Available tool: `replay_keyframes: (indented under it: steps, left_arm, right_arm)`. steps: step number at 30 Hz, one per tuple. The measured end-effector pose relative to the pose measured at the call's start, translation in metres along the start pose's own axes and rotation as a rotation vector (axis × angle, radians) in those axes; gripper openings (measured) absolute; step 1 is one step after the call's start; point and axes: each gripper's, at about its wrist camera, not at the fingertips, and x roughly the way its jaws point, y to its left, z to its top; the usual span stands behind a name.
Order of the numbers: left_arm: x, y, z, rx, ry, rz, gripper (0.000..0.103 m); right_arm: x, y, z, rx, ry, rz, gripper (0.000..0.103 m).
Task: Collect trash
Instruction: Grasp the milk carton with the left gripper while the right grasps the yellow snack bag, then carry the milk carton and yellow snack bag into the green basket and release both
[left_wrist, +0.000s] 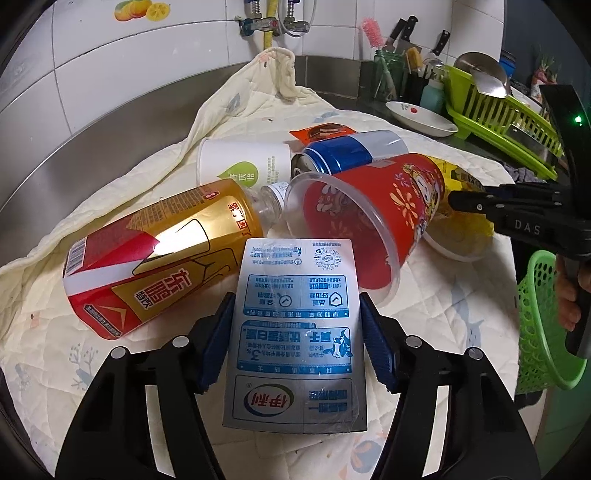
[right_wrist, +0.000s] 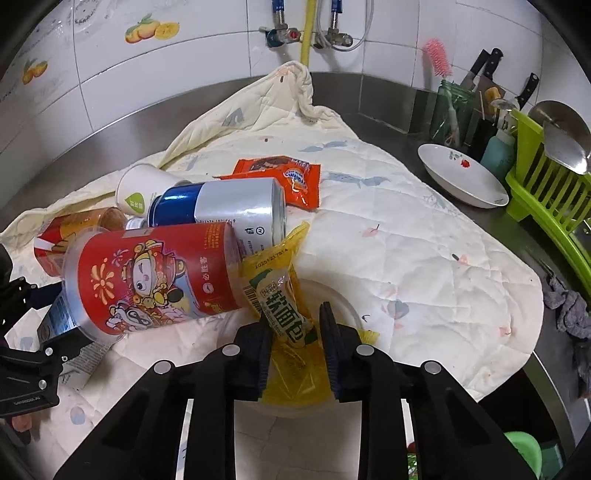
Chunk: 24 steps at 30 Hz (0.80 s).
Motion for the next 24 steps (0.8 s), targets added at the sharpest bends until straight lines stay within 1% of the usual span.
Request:
replay_keyframes:
  steps: [4, 15, 20, 24]
  left_arm:
    - [-0.005, -0.001, -0.002, 0.003, -0.007, -0.006, 0.063]
    - [-0.032, -0.002, -0.010, -0.006, -0.029, -0.041, 0.063]
    - [-0.050, -0.006, -0.018, 0.007, -0.047, -0.059, 0.063]
    - [-0.064, -0.011, -0.025, 0.024, -0.065, -0.076, 0.063]
  right_arm:
    - [-0.012, 0.000, 0.000, 0.022, -0.026, 0.000, 0.021]
    - [-0.052, -0.005, -0.013, 0.057, -0.077, -0.015, 0.021]
    - [-0.070, -0.012, -0.025, 0.085, -0.098, -0.026, 0.021]
    - [-0.087, -0.023, -0.043, 0.114, -0.106, -0.042, 0.021]
